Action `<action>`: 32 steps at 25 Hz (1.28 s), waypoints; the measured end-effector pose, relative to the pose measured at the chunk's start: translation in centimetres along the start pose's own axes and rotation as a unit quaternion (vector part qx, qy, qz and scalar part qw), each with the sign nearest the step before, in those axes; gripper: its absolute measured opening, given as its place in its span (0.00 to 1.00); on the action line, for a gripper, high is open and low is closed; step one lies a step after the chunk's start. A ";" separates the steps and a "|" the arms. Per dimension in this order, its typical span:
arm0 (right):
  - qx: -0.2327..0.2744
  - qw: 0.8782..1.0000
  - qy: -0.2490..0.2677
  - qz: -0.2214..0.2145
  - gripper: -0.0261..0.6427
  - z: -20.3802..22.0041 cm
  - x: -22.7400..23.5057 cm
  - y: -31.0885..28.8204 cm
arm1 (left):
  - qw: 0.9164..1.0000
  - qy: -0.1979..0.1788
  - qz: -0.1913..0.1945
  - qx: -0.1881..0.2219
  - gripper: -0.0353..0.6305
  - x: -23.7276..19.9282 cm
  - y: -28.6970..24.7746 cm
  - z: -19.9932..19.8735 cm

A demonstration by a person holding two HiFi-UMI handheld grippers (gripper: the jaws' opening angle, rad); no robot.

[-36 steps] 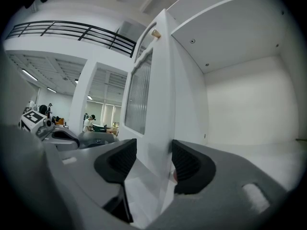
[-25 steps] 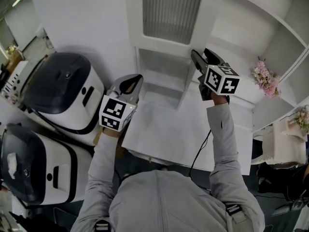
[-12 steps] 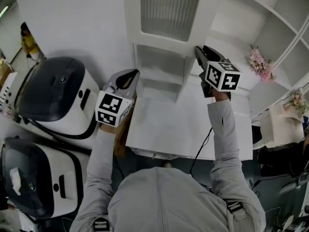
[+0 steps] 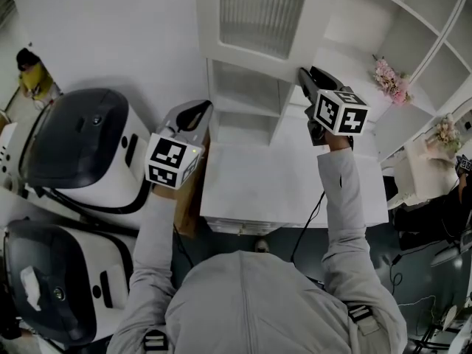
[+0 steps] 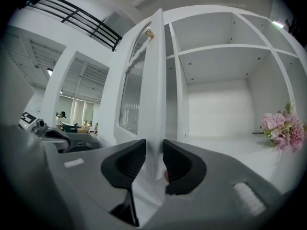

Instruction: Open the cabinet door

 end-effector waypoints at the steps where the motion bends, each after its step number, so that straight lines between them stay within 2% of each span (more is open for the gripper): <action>1: 0.001 1.000 -0.002 0.006 0.19 0.0 -0.4 0.4 | 1.000 0.001 0.004 0.002 0.08 0.0 0.4 0.0; 10: 0.008 0.999 -0.009 0.035 0.20 0.2 -4.6 3.5 | 0.999 0.005 0.028 0.019 0.08 -0.2 3.4 -0.2; 20: 0.016 0.999 -0.011 0.030 0.20 0.3 -9.8 6.3 | 0.999 0.001 0.035 0.038 0.08 -0.5 6.9 -0.5; 32: 0.018 1.000 0.000 0.007 0.17 0.2 -14.8 7.7 | 0.999 0.016 0.033 0.028 0.08 -0.6 9.7 1.0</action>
Point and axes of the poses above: the fingertips, and each gripper's own axes: y backward along the fingers, x to its right, z out of its underside, the point moved 6 cm from there along y, backward along the fingers, and after that the axes turned 1 degree about -z, right-handed, at the moved point
